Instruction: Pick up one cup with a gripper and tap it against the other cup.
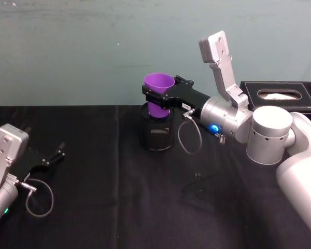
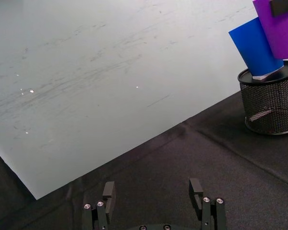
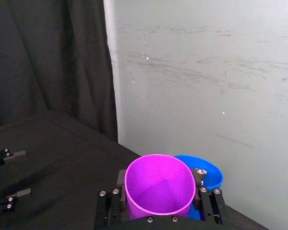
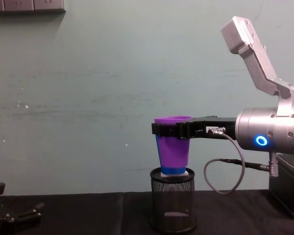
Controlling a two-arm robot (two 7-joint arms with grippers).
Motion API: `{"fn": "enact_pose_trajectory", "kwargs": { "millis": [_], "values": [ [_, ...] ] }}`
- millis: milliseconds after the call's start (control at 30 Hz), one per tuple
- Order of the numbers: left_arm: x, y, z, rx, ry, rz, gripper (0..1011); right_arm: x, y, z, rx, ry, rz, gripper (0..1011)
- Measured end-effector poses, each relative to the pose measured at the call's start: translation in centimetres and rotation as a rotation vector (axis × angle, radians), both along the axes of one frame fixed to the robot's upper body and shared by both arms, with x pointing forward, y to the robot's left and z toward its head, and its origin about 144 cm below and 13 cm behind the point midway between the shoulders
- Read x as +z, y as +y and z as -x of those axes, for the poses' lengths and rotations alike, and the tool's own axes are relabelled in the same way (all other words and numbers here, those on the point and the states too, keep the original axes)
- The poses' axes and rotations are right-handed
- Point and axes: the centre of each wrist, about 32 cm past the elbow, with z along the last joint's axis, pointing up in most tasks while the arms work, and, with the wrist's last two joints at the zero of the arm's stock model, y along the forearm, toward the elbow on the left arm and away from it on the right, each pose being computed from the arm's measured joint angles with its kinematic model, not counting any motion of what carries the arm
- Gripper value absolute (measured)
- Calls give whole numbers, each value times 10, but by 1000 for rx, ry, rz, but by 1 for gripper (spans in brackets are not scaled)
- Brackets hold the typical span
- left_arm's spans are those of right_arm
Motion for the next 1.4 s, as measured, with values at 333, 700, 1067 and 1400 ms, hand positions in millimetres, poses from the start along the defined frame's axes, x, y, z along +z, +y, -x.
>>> {"fn": "enact_pose_trajectory", "kwargs": {
  "millis": [333,700,1067,1400],
  "values": [
    [0,0,0,0,0,0,1000,0,0,0,0,0,0,747],
    [0,0,0,0,0,0,1000,0,0,0,0,0,0,747],
    [0,0,0,0,0,0,1000,0,0,0,0,0,0,747],
    [0,0,0,0,0,0,1000,0,0,0,0,0,0,747]
  ]
}}
